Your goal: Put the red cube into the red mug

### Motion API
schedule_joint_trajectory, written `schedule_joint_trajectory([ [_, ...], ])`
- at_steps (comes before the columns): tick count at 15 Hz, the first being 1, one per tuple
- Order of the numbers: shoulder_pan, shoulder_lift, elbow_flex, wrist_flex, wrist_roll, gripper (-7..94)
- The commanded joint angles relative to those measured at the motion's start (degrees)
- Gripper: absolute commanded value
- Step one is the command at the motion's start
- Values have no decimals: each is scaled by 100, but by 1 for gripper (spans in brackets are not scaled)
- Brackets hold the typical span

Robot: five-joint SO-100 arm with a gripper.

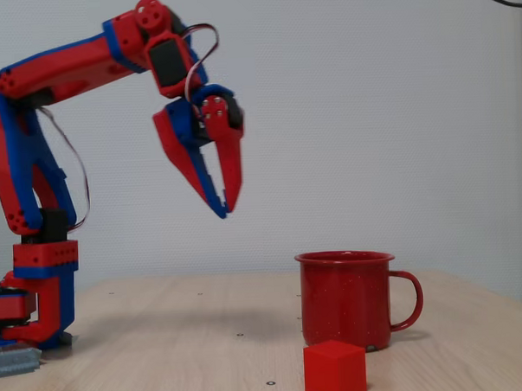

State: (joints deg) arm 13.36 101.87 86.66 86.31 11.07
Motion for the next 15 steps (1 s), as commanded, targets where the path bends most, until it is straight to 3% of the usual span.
schedule_joint_trajectory([
  [1, 299, -246, -896, -97, 299, 0],
  [7, 984, -1652, -2074, -316, 800, 0],
  [12, 1257, -2540, -2786, -211, 712, 2],
  [15, 1230, -2760, -2769, -237, 817, 23],
])
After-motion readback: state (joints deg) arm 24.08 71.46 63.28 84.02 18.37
